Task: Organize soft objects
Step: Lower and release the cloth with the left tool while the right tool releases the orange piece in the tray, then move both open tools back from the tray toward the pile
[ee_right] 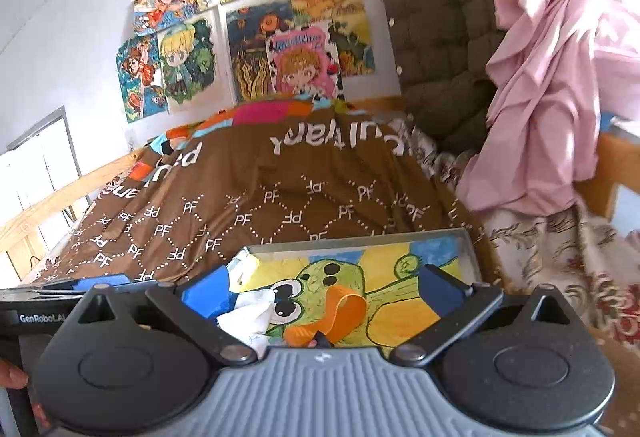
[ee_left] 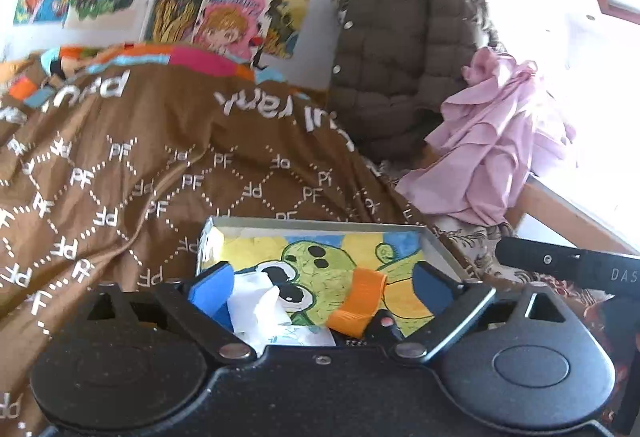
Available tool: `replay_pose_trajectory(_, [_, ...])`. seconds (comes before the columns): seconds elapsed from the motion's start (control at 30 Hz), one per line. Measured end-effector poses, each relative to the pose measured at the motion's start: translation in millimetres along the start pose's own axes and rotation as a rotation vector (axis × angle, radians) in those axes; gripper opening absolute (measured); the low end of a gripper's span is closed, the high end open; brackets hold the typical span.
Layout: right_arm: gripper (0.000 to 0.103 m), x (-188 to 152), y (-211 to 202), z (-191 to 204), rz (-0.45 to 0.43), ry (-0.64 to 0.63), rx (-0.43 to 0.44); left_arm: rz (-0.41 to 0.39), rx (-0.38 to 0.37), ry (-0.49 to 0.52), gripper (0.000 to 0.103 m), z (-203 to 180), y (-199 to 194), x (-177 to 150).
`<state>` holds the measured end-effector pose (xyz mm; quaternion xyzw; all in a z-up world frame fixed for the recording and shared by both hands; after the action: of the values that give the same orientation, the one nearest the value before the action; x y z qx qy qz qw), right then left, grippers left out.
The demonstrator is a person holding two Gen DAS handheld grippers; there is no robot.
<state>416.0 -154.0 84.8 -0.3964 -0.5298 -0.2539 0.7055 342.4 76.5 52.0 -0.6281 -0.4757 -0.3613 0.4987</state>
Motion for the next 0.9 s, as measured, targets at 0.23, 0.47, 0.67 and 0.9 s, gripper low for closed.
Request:
replay_pose_trajectory(0.23, [0.103,-13,-56,12,-0.051,-0.021,-0.011,-0.037,-0.022,0.077,0.101,-28,-45,-9])
replay_pose_trajectory(0.47, [0.103,-31,-111,29,-0.097,-0.086,-0.012,-0.057,-0.035,0.098,0.102,-50,-81,-19])
replay_pose_trajectory(0.67, [0.103,-51,-148,40,-0.123,-0.148,-0.032,-0.064,-0.044,0.1,0.102,-58,-107,-35])
replay_pose_trajectory(0.9, [0.103,-80,-178,47,-0.097,-0.15,-0.058,-0.041,-0.057,0.051,0.102,-56,-133,-62])
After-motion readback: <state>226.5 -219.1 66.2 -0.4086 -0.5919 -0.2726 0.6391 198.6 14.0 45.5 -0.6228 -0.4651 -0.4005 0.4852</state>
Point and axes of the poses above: each gripper's, at about its wrist camera, not at the fingertips, and y roughly the way its jaws point, z to its left, x to its top, the point moved 5 cm from there along y, roughly the way its jaws point, and after that the axes turned 3 degrees about -z, right-handed, at the moved point
